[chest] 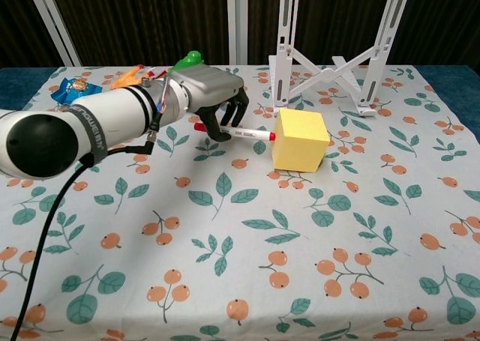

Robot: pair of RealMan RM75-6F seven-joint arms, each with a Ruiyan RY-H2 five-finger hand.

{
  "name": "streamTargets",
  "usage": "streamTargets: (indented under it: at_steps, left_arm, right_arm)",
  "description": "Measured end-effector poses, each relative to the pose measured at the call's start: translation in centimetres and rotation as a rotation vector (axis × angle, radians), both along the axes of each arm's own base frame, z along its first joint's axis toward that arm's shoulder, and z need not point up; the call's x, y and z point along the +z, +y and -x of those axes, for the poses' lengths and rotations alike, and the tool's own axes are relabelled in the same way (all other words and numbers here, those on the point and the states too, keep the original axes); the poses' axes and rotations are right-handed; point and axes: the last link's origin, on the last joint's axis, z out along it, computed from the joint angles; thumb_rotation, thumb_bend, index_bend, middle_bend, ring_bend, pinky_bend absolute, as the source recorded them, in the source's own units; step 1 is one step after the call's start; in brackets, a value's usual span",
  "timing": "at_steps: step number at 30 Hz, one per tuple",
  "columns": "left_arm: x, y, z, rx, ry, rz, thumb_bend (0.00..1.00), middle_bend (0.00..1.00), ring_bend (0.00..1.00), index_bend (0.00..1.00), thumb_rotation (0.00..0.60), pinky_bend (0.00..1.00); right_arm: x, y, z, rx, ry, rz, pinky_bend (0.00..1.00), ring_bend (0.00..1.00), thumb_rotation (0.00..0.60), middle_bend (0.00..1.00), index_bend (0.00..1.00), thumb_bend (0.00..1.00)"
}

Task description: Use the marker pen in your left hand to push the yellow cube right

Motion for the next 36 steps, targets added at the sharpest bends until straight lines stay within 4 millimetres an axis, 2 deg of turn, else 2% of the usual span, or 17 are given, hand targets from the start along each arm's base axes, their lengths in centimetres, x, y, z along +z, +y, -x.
streamTargets:
  at_steps: [5, 10, 13, 21, 23, 27, 29, 33, 36]
  left_arm:
    - [-0.7, -0.5, -1.4, -0.017, -0.009, 0.013, 0.59, 0.7, 0.73, 0.67, 0.6, 0.88]
    - [0.0, -0.3, -0.7, -0.013, -0.003, -0.012, 0.59, 0.7, 0.73, 0.67, 0.6, 0.88]
    - [1.1, -0.1, 0.9, -0.002, 0.011, -0.04, 0.59, 0.7, 0.73, 0.66, 0.6, 0.88]
    - [5.0, -0.9, 7.0, 0.062, 0.052, -0.104, 0.58, 0.65, 0.73, 0.61, 0.6, 0.87]
    - [5.6, -1.5, 8.4, 0.08, 0.069, -0.101, 0.57, 0.62, 0.72, 0.56, 0.6, 0.87]
    - [5.9, -2.1, 9.7, 0.1, 0.117, -0.085, 0.51, 0.52, 0.69, 0.39, 0.6, 0.86]
    - [6.0, -2.3, 10.2, 0.118, 0.139, -0.077, 0.44, 0.43, 0.64, 0.3, 0.6, 0.85]
    - [6.9, -2.7, 10.7, 0.147, 0.157, -0.081, 0.32, 0.34, 0.47, 0.26, 0.6, 0.79]
    - [8.6, -3.0, 11.0, 0.172, 0.123, -0.127, 0.27, 0.33, 0.36, 0.26, 0.6, 0.64]
  right_arm:
    - [0.1, 0.1, 0.1, -0.004, -0.002, 0.001, 0.12, 0.04, 0.6, 0.16, 0.0, 0.18]
    - [0.2, 0.1, 0.3, -0.005, -0.005, 0.002, 0.12, 0.04, 0.6, 0.16, 0.0, 0.18]
    - [0.1, 0.1, 0.2, 0.003, -0.009, -0.001, 0.12, 0.04, 0.6, 0.16, 0.0, 0.18]
    - [-0.3, -0.3, 0.0, 0.025, -0.019, -0.011, 0.12, 0.04, 0.6, 0.16, 0.0, 0.18]
    - [-0.3, -0.3, -0.1, 0.03, -0.02, -0.011, 0.12, 0.04, 0.6, 0.16, 0.0, 0.18]
    - [-0.5, -0.5, -0.5, 0.048, -0.026, -0.012, 0.12, 0.04, 0.6, 0.16, 0.0, 0.18]
    - [-0.6, -0.6, -0.6, 0.055, -0.029, -0.011, 0.12, 0.04, 0.6, 0.16, 0.0, 0.18]
    - [-0.5, -0.6, -0.5, 0.052, -0.032, -0.008, 0.12, 0.04, 0.6, 0.16, 0.0, 0.18]
    - [-0.4, -0.6, -0.3, 0.042, -0.033, -0.008, 0.12, 0.04, 0.6, 0.16, 0.0, 0.18]
